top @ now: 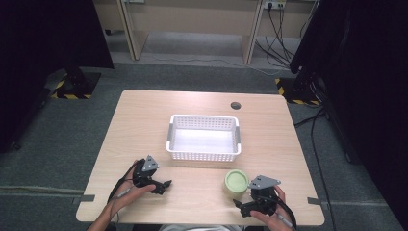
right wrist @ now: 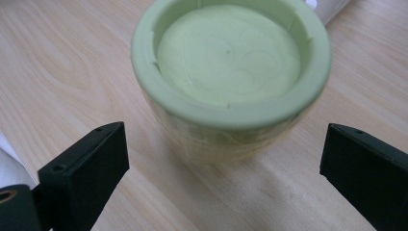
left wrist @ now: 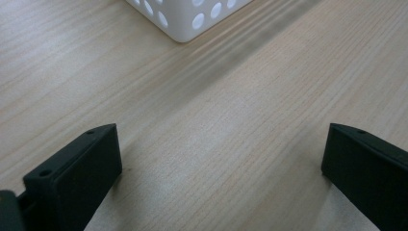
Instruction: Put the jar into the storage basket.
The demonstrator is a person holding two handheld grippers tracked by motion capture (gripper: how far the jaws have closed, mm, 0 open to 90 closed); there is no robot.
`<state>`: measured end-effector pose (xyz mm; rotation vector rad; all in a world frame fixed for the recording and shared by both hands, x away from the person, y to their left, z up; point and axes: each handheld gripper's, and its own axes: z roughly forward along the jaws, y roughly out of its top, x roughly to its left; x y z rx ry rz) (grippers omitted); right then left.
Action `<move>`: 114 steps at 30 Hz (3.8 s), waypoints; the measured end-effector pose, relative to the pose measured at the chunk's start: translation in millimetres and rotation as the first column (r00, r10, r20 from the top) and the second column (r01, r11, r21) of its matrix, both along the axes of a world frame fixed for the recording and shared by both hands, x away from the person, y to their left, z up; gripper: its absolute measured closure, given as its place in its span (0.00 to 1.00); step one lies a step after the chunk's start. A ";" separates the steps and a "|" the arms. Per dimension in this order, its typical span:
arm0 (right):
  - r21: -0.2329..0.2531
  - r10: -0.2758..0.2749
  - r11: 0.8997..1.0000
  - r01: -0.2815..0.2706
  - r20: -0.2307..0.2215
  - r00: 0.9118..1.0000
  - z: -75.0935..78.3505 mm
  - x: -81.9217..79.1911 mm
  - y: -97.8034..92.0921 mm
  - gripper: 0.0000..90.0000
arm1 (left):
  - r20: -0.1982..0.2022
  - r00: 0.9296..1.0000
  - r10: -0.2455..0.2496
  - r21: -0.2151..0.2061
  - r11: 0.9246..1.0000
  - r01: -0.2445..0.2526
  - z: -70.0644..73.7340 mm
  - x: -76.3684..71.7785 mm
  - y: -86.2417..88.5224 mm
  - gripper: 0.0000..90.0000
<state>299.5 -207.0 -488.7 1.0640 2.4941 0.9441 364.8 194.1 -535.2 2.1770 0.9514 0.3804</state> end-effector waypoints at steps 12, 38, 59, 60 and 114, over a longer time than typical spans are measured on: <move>-0.020 0.024 1.000 -0.024 0.007 1.000 5.7 7.2 12.7 0.04 | 0.001 1.000 -0.001 0.001 1.000 0.001 0.0 0.1 0.1 0.00; -0.063 0.036 0.997 -0.038 -0.035 0.999 6.7 41.1 32.9 0.04 | 0.000 1.000 0.000 0.000 1.000 0.000 0.0 0.0 0.0 0.00; -0.084 0.115 0.989 -0.119 -0.047 0.992 19.2 47.7 52.2 0.12 | 0.001 1.000 0.000 -0.001 1.000 0.000 0.0 0.0 0.0 0.00; -0.080 0.121 0.989 -0.125 -0.048 0.991 21.0 48.0 53.5 0.12 | 0.000 1.000 0.000 0.001 1.000 0.000 0.0 0.0 0.0 0.00; -0.070 0.234 0.969 -0.238 -0.058 0.970 109.5 124.0 139.0 0.12 | 0.001 1.000 0.001 -0.002 1.000 -0.001 -0.1 0.0 -0.1 0.00</move>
